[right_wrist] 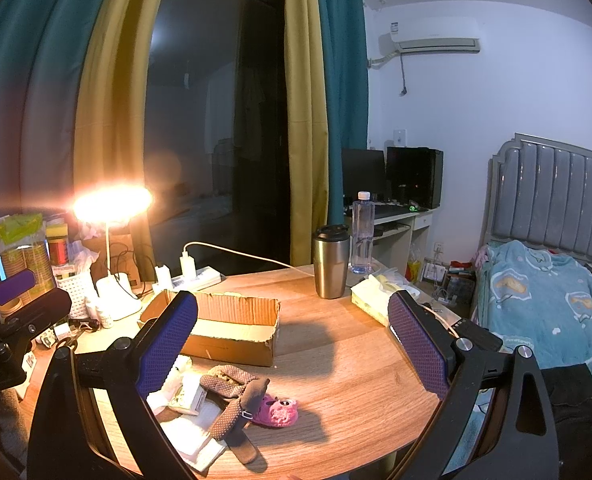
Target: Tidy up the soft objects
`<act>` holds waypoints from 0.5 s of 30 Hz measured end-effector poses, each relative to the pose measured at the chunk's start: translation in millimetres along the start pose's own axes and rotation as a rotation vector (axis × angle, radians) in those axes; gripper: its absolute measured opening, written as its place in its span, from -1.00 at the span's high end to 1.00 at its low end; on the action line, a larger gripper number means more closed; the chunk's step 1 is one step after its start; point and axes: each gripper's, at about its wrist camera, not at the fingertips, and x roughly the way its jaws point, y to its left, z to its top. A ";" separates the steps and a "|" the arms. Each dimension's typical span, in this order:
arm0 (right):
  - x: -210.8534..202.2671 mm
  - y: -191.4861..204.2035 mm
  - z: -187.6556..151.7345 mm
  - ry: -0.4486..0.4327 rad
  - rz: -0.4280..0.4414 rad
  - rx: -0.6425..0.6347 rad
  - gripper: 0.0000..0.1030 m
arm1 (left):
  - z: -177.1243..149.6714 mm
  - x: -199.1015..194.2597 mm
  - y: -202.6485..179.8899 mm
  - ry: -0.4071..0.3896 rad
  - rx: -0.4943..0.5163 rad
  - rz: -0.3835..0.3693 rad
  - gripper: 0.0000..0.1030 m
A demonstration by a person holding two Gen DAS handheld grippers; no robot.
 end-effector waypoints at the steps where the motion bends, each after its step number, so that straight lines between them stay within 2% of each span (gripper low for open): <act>1: 0.0 -0.2 0.0 -0.001 -0.001 0.001 -0.90 | -0.1 0.3 0.3 0.000 0.000 0.000 -0.90; 15: 0.0 0.4 -2.3 0.003 -0.002 -0.005 -0.90 | -0.1 1.2 -2.7 0.004 -0.002 -0.003 -0.90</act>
